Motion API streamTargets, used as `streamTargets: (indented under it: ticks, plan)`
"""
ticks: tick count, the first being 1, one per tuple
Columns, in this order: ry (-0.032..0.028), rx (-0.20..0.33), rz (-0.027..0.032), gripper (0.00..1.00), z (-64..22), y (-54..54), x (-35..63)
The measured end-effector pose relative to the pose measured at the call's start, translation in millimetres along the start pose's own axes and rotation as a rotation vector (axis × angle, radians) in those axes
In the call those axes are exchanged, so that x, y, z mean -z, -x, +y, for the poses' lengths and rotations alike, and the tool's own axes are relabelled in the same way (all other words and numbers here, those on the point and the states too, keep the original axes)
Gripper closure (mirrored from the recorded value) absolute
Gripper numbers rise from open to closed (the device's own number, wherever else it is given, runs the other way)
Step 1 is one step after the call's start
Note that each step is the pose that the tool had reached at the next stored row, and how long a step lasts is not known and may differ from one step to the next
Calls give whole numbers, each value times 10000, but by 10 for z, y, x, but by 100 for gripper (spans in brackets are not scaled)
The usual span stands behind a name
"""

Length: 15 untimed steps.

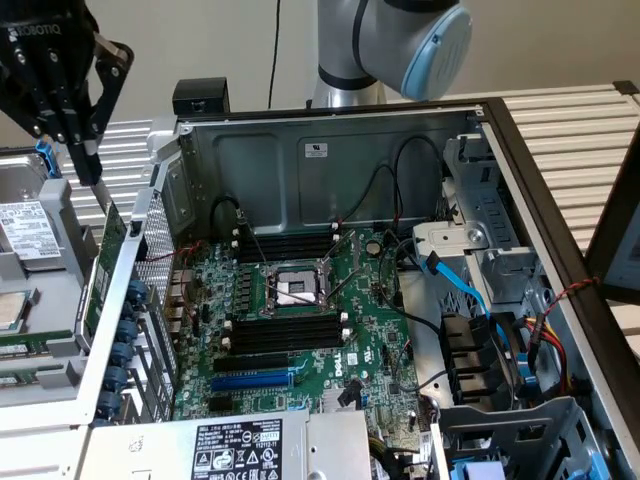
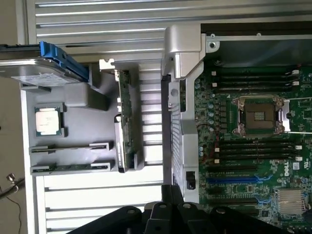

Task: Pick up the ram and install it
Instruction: 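Reach for the ram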

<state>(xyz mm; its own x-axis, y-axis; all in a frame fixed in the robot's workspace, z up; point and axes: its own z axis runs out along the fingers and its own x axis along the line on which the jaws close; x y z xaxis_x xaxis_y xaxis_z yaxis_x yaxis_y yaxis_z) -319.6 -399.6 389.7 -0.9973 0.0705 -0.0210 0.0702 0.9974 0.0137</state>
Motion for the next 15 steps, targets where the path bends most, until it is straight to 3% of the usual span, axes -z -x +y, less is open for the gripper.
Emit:
streamTargets:
  ticks: [15]
  plan:
    - [-16,1,11,89,-45,-626,-34]
